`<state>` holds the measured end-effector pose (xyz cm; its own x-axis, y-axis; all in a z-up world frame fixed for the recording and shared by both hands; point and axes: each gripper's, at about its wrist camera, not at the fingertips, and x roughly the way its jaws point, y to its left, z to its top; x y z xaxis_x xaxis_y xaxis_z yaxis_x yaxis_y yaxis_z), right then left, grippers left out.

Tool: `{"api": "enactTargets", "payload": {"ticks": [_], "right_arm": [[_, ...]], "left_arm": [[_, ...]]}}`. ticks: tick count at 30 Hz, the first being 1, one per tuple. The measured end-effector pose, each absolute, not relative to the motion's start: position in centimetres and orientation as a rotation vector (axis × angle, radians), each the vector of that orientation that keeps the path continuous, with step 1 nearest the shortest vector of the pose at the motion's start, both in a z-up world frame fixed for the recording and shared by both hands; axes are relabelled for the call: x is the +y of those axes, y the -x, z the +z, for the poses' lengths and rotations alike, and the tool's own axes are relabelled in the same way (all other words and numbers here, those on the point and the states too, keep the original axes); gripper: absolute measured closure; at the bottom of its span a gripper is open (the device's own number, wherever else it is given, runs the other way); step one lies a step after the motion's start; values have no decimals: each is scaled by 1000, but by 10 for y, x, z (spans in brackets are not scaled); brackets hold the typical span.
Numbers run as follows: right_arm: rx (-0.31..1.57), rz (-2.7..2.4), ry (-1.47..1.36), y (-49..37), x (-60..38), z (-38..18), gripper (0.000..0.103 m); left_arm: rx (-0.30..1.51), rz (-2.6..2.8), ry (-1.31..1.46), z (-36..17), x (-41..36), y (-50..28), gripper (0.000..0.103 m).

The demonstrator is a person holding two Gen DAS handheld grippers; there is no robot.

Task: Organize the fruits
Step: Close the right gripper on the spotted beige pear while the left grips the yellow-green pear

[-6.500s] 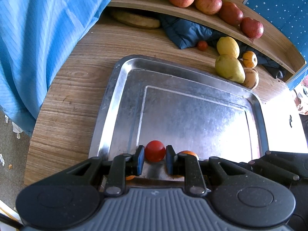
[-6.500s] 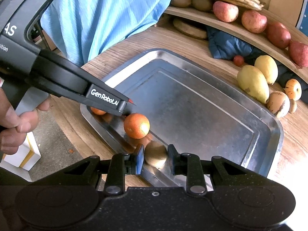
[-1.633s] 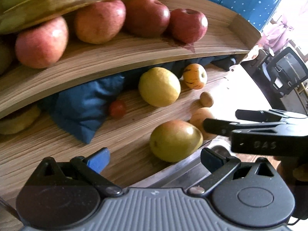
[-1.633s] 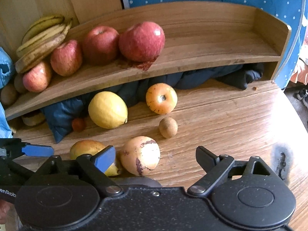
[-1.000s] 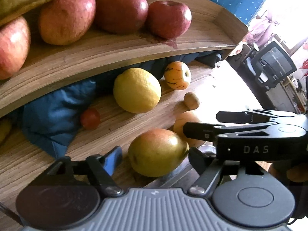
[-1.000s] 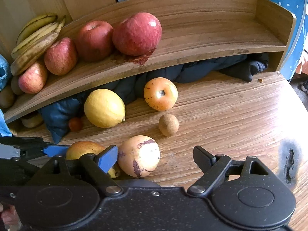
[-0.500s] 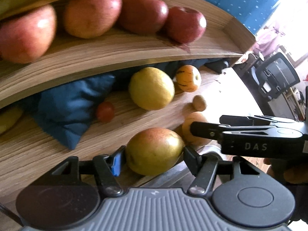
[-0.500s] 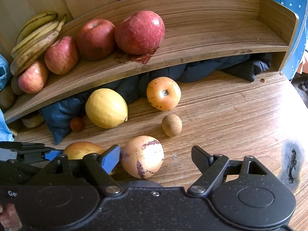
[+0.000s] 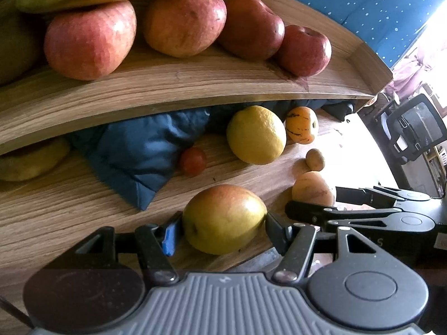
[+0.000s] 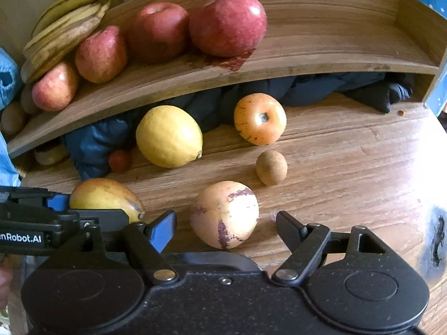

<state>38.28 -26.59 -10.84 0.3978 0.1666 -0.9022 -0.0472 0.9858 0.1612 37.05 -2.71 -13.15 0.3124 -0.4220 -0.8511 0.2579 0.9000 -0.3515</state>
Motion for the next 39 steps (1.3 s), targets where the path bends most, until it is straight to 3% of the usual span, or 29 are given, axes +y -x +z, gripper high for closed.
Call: {"api": "enactTargets", "payload": {"ticks": [7,11,39], "right_arm": [[1138,128,-95,-380,-265,-108,31],[1126,132,-94,-378,-263,-106,50],[1075,224,-109,-355,-251,-83,50]], "left_arm": [[1158,-445,155,-132,-29,-371,37],[1149,-436,149,-131,-31,-371,37],[1117,-355,221,-113,-14,-346,42]]}}
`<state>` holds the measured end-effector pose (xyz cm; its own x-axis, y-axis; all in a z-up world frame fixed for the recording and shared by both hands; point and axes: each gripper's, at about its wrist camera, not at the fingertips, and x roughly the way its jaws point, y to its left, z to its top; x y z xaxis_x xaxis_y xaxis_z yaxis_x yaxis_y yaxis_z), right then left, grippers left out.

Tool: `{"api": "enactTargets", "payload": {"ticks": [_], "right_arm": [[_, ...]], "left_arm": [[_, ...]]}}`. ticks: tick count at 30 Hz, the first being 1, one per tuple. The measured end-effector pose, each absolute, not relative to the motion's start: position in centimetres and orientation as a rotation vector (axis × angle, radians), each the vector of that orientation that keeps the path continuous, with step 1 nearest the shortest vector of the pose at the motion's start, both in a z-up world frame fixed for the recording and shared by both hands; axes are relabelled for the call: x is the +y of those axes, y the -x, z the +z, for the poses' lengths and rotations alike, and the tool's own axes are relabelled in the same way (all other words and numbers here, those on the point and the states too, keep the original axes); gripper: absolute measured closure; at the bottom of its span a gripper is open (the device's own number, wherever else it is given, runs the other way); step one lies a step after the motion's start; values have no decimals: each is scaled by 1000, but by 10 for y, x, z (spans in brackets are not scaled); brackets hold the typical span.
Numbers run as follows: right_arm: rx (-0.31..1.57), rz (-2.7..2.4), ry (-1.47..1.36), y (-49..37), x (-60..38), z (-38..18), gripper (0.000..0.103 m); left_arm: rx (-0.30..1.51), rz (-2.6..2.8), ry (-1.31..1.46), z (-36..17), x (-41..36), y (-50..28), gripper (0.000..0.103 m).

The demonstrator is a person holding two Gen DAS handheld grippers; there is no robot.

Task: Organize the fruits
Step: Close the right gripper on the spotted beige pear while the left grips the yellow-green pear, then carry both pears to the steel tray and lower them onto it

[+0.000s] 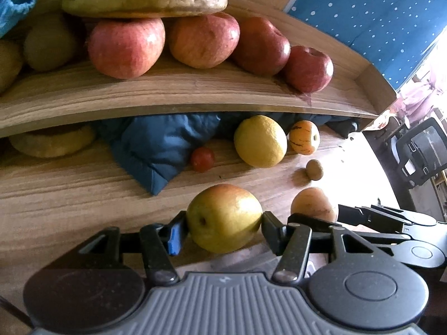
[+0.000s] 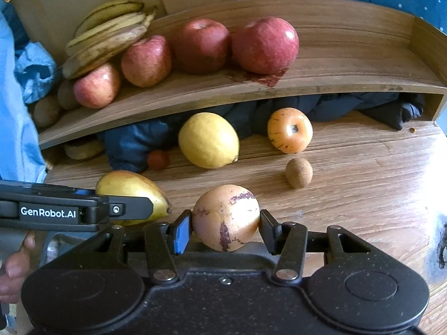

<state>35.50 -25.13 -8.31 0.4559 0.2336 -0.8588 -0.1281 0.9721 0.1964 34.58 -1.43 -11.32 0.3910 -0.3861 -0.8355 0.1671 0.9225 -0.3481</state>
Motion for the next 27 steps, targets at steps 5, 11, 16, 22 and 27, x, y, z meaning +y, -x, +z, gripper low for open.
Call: {"api": "enactTargets", "payload": {"ticks": [5,11,16,22,27], "right_arm": [[1066,252,-110,-347,-248,-75,50],[1066,283,-104,-329,-248,-67,50],[1074,306,-89,-307,-255,-63,50],[1083,329,-74,-277,-264,-58,50],[1082,346,-66,-255,-270,-58,50]], "left_arm": [[1110,-345,225,-106,-17,-331,42],[1108,-335,225,-102,-23,-310,43],[1108,-328,235,-102,-30,-289,43],[1110,-321,243,-105,-40,-262,44],[1113,-317,248,-106,-51,-240,44]]}}
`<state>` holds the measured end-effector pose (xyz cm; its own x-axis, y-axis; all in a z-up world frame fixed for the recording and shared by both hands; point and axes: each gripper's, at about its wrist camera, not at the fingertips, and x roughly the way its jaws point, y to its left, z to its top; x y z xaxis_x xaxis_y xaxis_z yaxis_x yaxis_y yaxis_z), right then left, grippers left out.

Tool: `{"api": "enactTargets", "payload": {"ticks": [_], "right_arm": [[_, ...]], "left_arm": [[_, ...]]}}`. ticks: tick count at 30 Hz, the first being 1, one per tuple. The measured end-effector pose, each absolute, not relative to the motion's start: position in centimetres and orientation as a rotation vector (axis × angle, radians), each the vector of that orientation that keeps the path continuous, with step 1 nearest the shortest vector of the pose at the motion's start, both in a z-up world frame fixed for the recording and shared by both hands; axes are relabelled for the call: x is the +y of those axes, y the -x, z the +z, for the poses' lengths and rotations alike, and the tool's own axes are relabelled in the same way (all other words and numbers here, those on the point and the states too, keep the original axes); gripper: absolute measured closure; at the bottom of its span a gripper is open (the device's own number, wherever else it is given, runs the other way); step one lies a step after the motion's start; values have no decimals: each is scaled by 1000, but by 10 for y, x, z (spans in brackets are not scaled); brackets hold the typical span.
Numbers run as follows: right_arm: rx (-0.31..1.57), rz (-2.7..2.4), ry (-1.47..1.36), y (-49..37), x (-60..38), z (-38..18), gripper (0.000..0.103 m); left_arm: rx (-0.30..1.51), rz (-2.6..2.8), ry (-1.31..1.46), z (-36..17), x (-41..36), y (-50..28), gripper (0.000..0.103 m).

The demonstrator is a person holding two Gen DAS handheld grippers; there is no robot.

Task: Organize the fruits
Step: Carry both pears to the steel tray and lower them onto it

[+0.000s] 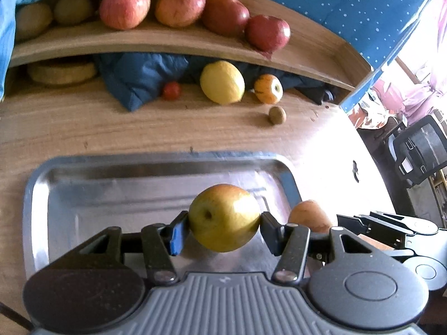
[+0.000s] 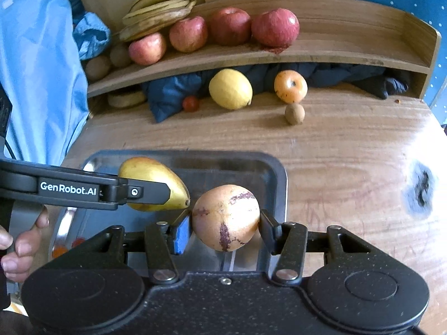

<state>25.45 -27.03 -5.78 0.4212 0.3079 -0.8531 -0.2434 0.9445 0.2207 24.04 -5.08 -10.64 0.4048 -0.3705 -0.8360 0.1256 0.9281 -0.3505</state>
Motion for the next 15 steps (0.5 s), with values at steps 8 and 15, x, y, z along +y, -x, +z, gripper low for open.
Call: {"api": "enactTargets", "payload": {"ticks": [8,15], "right_arm": [[1086,376,-46,-224,-281,-59,50],[1095,398,-32,-207,-290,-60,50]], "left_arm": [[1115,-306,263,-113,-67,-210,45],[1111,-289,273,-112,-74,-197,45]]}}
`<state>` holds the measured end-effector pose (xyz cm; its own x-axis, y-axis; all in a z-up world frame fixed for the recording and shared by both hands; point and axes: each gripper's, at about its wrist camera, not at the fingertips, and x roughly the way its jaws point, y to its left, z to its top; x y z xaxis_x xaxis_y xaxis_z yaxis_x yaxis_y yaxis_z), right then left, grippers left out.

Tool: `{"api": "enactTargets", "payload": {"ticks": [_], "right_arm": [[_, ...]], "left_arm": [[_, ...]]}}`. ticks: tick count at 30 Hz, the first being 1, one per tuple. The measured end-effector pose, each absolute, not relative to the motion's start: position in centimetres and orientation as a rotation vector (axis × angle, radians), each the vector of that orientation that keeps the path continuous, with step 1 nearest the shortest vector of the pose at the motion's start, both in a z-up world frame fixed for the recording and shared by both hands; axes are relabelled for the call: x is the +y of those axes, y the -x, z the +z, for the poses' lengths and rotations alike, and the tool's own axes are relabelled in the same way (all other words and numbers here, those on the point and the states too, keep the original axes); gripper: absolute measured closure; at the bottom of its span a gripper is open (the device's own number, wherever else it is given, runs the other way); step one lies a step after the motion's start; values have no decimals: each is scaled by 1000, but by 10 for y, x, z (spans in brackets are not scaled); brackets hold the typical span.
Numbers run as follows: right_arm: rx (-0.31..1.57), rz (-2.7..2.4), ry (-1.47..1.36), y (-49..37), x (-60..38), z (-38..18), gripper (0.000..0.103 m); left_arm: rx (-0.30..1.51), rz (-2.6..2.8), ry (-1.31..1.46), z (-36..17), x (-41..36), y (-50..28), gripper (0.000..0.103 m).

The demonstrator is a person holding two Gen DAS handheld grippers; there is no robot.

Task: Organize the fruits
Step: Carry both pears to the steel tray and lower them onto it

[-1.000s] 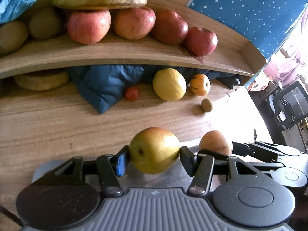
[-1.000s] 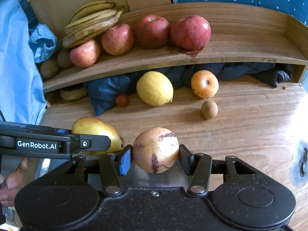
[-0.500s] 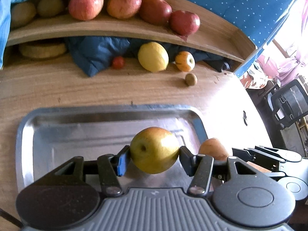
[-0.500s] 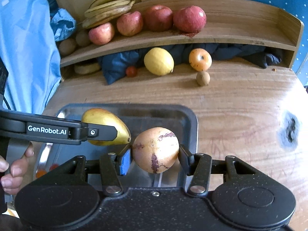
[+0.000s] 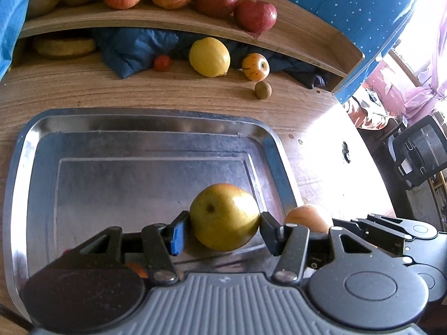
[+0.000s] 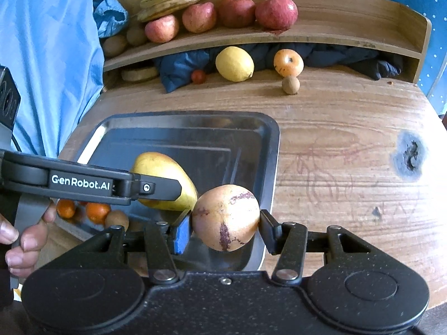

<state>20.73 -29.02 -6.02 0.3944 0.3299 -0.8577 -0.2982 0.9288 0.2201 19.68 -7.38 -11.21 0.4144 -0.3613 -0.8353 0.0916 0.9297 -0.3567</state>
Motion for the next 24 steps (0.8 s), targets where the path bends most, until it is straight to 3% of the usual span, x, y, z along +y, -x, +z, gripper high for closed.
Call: {"api": "enactTargets", "payload": {"ticks": [24], "right_arm": [[1123,485,51,-190,-277,-67,50]], "left_arm": [[1123,-247,281,-109,-71,-174,45]]}}
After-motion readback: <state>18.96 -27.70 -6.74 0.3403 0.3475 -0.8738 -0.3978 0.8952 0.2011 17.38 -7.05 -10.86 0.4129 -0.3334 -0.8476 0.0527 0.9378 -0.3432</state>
